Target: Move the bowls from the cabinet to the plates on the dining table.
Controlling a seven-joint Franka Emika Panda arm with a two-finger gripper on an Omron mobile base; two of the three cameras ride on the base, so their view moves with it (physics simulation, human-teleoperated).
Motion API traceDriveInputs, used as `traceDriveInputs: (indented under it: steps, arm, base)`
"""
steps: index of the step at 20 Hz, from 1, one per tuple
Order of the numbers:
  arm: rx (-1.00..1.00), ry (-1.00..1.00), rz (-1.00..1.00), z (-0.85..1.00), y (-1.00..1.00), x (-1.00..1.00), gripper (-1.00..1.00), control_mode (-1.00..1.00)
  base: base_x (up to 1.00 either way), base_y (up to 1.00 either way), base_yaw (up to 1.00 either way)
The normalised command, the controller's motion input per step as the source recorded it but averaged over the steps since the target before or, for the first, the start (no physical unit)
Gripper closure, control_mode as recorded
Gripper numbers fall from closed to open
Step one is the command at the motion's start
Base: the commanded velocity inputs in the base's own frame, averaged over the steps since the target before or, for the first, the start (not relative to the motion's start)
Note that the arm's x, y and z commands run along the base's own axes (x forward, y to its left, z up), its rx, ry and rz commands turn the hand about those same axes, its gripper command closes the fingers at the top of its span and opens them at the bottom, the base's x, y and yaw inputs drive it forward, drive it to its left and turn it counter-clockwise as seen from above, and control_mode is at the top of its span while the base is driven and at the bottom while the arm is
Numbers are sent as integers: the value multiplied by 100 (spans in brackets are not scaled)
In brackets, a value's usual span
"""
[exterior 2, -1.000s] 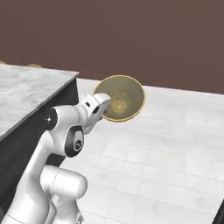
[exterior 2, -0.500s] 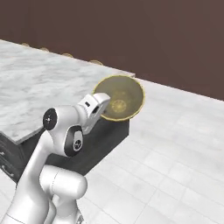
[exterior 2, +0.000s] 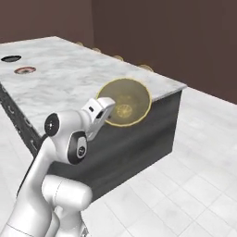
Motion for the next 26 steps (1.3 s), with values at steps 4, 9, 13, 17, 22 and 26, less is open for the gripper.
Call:
traceDriveInputs:
  steps: [4,9,13,17,22,26]
  arm:
    - [0,0,0,0,0,0,100,100]
    - [0,0,0,0,0,0,100,100]
    - [0,0,0,0,0,0,100,100]
    - [0,0,0,0,0,0,100,100]
    - [0,0,0,0,0,0,100,100]
    - [0,0,0,0,0,0,100,100]
  base:
    - [34,36,16]
    - [49,64,33]
    - [35,91,30]
    - [0,92,21]
    - [-20,100,21]
    - [-6,91,19]
